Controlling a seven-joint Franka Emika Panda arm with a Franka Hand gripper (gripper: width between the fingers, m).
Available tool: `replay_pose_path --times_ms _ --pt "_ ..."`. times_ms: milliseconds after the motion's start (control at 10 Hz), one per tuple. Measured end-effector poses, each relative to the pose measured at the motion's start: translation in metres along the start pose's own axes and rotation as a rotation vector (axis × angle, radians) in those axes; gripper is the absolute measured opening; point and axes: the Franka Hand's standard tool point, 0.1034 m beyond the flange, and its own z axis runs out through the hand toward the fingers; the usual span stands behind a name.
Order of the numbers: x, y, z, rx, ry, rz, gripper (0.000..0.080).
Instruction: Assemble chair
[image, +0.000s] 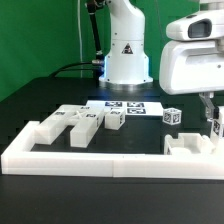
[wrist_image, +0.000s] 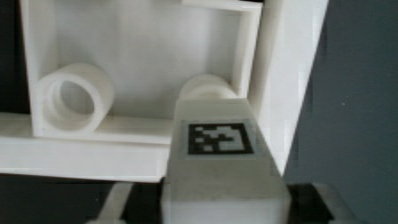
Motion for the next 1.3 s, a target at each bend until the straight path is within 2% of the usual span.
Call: replay_pose_path --times_ms 300,800,1200,1300 --pt "0.0 -0.001 0.0 0.001 0.0 0.224 0.0289" --pt "-0.003 -0.007 0.002 0.012 0.03 0.829 0.0291" --pt "-0.002 -0.013 0.003 0.036 0.033 1.428 0.0291" --pt "-0.001 -0.012 0.003 0.045 0.031 1.489 0.0291"
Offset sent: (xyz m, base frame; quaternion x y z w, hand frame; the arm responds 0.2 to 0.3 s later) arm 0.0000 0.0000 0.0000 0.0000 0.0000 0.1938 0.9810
